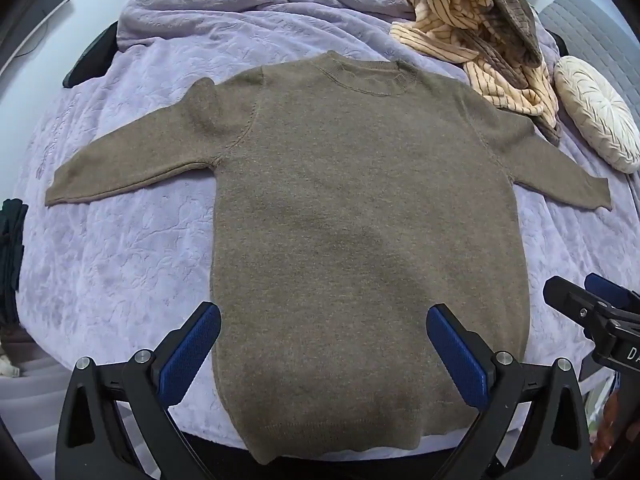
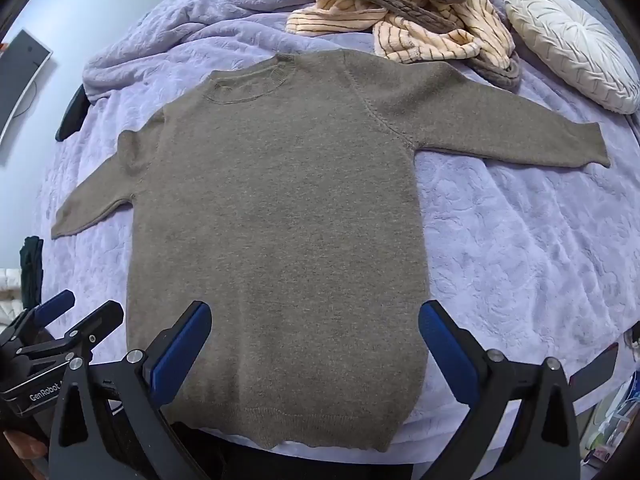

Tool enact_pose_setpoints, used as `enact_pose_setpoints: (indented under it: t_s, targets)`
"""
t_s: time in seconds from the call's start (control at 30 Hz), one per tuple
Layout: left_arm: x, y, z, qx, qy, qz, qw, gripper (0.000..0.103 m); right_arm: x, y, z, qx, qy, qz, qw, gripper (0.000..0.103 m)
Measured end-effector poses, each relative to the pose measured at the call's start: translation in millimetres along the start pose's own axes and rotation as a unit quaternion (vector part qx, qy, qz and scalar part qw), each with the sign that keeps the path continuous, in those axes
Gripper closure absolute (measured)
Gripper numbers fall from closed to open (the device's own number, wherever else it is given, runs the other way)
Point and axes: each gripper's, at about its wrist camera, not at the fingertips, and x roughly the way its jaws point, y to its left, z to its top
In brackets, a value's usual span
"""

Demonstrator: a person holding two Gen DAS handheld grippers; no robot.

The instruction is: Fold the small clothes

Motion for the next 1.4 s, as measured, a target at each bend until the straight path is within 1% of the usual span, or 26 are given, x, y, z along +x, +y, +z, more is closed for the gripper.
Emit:
enact_pose_setpoints:
  t_s: [0.1,0.23,0.33,0.4,0.57,0.67,0.93,1.07,1.2,1.4]
  targets:
    - [-1.6,-2.0,2.2,-0.001,-0.003,0.016,0.9999,0.000,-1.7,1.1,-1.1,-0.011,0.000,-0.007,1.000,0.000]
    - [-2.4,-1.2,5.5,-0.008,-0.008,0.019,0.9998,0.000,0.9,0.6,2.3,-0.013,0.007,0.001,1.000,0.000]
    - [-1.5,-2.7,7.6,-0.007,-0.006,0.036,0.9993,0.000,2.6,0.4,4.9,-0.014,0.007,0.005,1.000,0.000]
    - [-1.5,-2.3,9.9,-0.011,-0.005,0.040,0.9991,0.000,4.2,-0.2,7.0,-0.015,0.008,0.007,1.000,0.000]
    - [0.1,3.3,14.9,-0.031,0.002,0.034,0.9989,0.000,10.0,-0.9,14.3,-0.020,0.014,0.006,1.000,0.000]
    - [3.0,2.9,16.4,-0.035,0.008,0.031,0.9989,0.000,12.0,-1.5,18.2,-0.021,0.016,0.007,1.000,0.000]
    - [9.0,-5.4,18.3,-0.019,0.025,0.031,0.9990,0.000,14.4,-0.9,21.6,-0.022,0.021,0.002,1.000,0.000]
    - [9.1,-5.7,19.0,-0.015,0.027,0.018,0.9994,0.000,15.4,-1.7,21.4,-0.013,0.024,0.002,1.000,0.000]
    - [7.6,-8.2,19.3,-0.011,0.022,0.038,0.9990,0.000,13.7,1.6,22.4,-0.012,0.021,0.001,1.000,0.000]
    - [5.9,-4.2,17.0,-0.014,0.022,0.030,0.9992,0.000,12.5,8.3,21.4,-0.021,0.020,0.000,1.000,0.000]
